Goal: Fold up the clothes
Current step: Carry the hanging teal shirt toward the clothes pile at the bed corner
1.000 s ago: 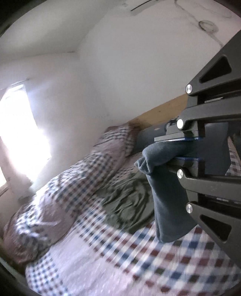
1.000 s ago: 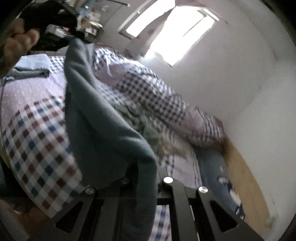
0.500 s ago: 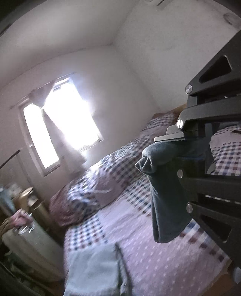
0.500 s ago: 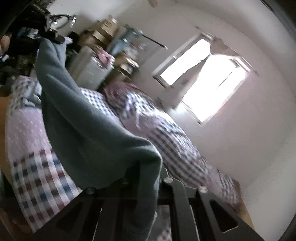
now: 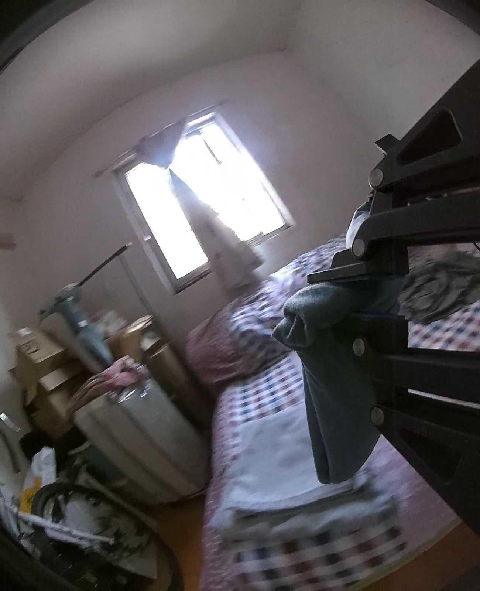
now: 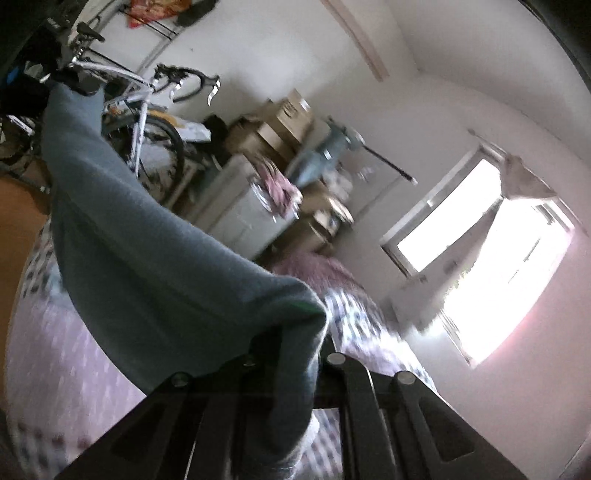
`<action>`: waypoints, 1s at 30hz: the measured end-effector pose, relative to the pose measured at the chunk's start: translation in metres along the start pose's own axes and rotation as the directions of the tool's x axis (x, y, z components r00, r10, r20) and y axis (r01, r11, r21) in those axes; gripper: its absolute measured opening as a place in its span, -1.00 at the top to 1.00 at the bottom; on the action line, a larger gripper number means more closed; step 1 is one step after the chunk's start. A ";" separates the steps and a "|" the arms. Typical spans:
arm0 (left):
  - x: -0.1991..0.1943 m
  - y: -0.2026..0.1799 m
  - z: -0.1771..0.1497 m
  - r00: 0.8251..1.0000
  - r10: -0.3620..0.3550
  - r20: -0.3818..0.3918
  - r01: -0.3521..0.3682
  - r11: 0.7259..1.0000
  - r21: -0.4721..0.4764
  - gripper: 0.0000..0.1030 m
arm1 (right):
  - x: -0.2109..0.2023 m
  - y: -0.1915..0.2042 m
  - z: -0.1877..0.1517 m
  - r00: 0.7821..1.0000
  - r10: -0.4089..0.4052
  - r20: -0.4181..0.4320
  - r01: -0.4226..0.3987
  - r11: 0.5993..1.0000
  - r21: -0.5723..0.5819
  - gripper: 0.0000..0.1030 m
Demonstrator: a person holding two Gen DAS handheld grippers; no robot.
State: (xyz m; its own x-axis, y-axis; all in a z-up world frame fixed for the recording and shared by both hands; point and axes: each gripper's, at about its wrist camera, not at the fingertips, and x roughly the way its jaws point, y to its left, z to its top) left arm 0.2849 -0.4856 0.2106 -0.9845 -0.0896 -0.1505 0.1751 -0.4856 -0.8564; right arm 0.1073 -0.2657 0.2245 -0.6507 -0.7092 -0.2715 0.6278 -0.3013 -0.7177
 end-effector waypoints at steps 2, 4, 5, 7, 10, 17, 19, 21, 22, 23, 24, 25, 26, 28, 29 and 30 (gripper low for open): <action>0.004 0.012 0.024 0.999 0.024 0.049 -0.025 1.000 0.014 0.79 | 0.044 0.004 0.024 0.999 0.036 0.036 -0.036 0.999 0.006 0.90; 0.008 0.022 0.045 0.994 0.046 0.095 -0.048 0.998 0.027 0.79 | 0.084 0.010 0.047 0.996 0.056 0.065 -0.055 0.998 -0.005 0.89; 0.012 0.026 0.054 0.991 0.054 0.119 -0.058 0.998 0.036 0.79 | 0.104 0.015 0.060 0.995 0.056 0.081 -0.054 0.998 -0.021 0.89; 0.016 0.035 0.071 0.985 0.065 0.161 -0.074 0.996 0.052 0.79 | 0.141 0.024 0.083 0.993 0.052 0.110 -0.047 0.998 -0.043 0.90; 0.020 0.046 0.093 0.972 0.078 0.222 -0.100 0.991 0.093 0.79 | 0.193 0.036 0.116 0.988 0.043 0.152 -0.032 0.997 -0.070 0.90; 0.048 0.085 0.089 0.955 0.078 0.288 -0.142 0.968 0.208 0.79 | 0.281 0.063 0.155 0.969 -0.031 0.246 0.041 0.998 -0.038 0.89; 0.071 0.113 0.068 0.960 0.130 0.248 -0.184 0.960 0.209 0.79 | 0.304 0.076 0.145 0.975 -0.022 0.221 0.027 0.999 -0.019 0.89; 0.089 0.137 0.046 0.962 0.179 0.207 -0.220 0.955 0.200 0.79 | 0.331 0.095 0.121 0.988 0.016 0.154 -0.010 0.999 -0.038 0.89; 0.093 0.147 0.034 0.963 0.195 0.187 -0.231 0.954 0.190 0.79 | 0.345 0.108 0.106 0.993 0.042 0.110 -0.036 0.998 -0.056 0.89; 0.096 0.156 0.020 0.964 0.206 0.167 -0.235 0.956 0.178 0.79 | 0.357 0.121 0.089 0.995 0.071 0.063 -0.066 0.994 -0.084 0.89; 0.098 0.165 0.007 0.965 0.217 0.146 -0.240 0.957 0.165 0.79 | 0.361 0.128 0.076 0.995 0.098 0.035 -0.094 0.990 -0.106 0.89; 0.100 0.175 -0.007 0.966 0.228 0.125 -0.246 0.957 0.152 0.79 | 0.361 0.134 0.063 0.992 0.123 0.016 -0.120 0.985 -0.126 0.89; 0.100 0.181 -0.019 0.967 0.232 0.109 -0.246 0.959 0.141 0.79 | 0.360 0.140 0.052 0.989 0.145 0.007 -0.142 0.980 -0.142 0.89; 0.096 0.187 -0.038 0.969 0.232 0.090 -0.241 0.963 0.121 0.79 | 0.353 0.141 0.035 0.984 0.176 0.008 -0.173 0.973 -0.156 0.89; 0.094 0.189 -0.044 0.969 0.234 0.084 -0.242 0.964 0.110 0.79 | 0.350 0.141 0.031 0.982 0.187 0.008 -0.183 0.969 -0.166 0.89; 0.092 0.190 -0.050 0.968 0.236 0.078 -0.244 0.965 0.099 0.79 | 0.346 0.140 0.026 0.980 0.198 0.007 -0.194 0.965 -0.177 0.89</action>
State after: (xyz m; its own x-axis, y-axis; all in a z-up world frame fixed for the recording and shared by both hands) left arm 0.2276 -0.5428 0.0092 -0.9118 -0.2698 -0.3094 0.4091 -0.5332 -0.7405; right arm -0.0193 -0.5696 0.0466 -0.5101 -0.7596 -0.4036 0.6564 -0.0405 -0.7533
